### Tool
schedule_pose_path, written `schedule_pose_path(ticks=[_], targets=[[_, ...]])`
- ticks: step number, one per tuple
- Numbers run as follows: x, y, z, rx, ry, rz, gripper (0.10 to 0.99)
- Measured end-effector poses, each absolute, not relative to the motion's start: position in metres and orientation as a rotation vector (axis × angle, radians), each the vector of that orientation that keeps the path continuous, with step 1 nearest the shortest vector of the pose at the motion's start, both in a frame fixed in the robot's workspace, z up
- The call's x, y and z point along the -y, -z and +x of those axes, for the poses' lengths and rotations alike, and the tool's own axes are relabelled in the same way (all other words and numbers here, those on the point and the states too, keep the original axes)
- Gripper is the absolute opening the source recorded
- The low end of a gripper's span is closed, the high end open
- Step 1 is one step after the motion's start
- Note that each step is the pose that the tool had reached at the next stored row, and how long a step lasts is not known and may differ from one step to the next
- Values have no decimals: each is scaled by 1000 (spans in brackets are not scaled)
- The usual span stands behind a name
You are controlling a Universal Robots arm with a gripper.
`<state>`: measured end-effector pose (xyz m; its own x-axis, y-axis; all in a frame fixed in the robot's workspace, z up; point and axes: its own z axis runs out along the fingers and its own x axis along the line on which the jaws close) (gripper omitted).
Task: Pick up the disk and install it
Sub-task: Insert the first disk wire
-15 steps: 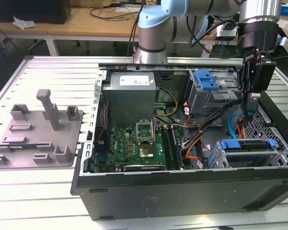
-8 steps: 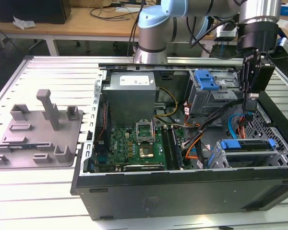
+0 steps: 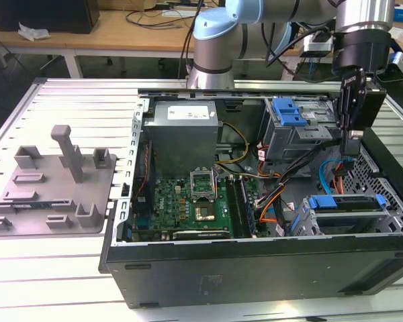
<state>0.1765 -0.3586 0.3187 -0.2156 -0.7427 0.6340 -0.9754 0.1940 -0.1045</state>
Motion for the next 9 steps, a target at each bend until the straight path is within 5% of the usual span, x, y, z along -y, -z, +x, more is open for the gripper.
schedule_pose_path(ticks=[9], targets=[[377,-326,177,2122,-587,1673,165]])
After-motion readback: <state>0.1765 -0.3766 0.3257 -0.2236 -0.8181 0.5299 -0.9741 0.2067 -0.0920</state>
